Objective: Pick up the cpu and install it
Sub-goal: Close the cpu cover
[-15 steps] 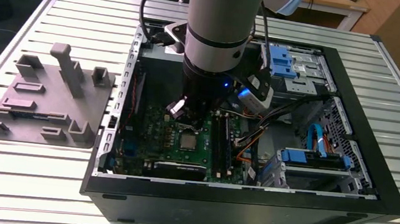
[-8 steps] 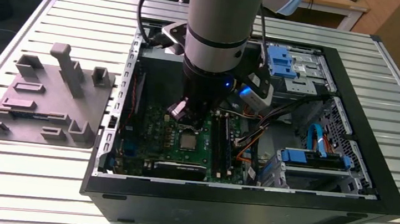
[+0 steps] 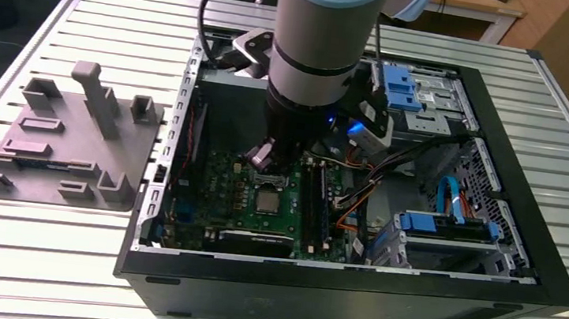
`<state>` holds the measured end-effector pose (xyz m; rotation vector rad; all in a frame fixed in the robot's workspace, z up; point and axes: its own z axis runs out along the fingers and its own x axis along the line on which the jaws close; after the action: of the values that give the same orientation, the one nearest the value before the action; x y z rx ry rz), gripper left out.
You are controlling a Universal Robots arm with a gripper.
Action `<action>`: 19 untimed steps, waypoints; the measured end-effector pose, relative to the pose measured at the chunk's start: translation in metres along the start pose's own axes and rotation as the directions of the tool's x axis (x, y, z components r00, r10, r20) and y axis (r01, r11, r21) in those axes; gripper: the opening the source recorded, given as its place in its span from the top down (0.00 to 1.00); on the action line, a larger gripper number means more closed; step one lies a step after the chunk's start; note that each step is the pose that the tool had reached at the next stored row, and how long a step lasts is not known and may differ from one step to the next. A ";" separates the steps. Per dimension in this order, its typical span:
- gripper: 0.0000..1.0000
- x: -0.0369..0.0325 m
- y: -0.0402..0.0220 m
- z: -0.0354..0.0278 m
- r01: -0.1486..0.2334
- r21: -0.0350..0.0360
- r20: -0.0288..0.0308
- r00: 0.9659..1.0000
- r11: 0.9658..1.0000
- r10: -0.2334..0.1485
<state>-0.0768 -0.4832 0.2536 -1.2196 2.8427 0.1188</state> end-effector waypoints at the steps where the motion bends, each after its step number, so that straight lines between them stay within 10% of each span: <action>1: 0.90 -0.0017 -0.0019 0.0003 0.000 -0.006 0.005 1.000 1.000 0.000; 8: 0.90 -0.0188 -0.0170 0.0073 0.001 -0.015 0.009 1.000 1.000 -0.001; 11: 0.90 -0.0193 -0.0174 0.0080 0.014 -0.041 0.034 0.999 0.999 -0.013; 19: 0.90 -0.0194 -0.0180 0.0115 0.147 -0.051 0.028 0.989 0.988 -0.146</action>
<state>-0.0503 -0.4805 0.2426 -1.4219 2.7345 0.2034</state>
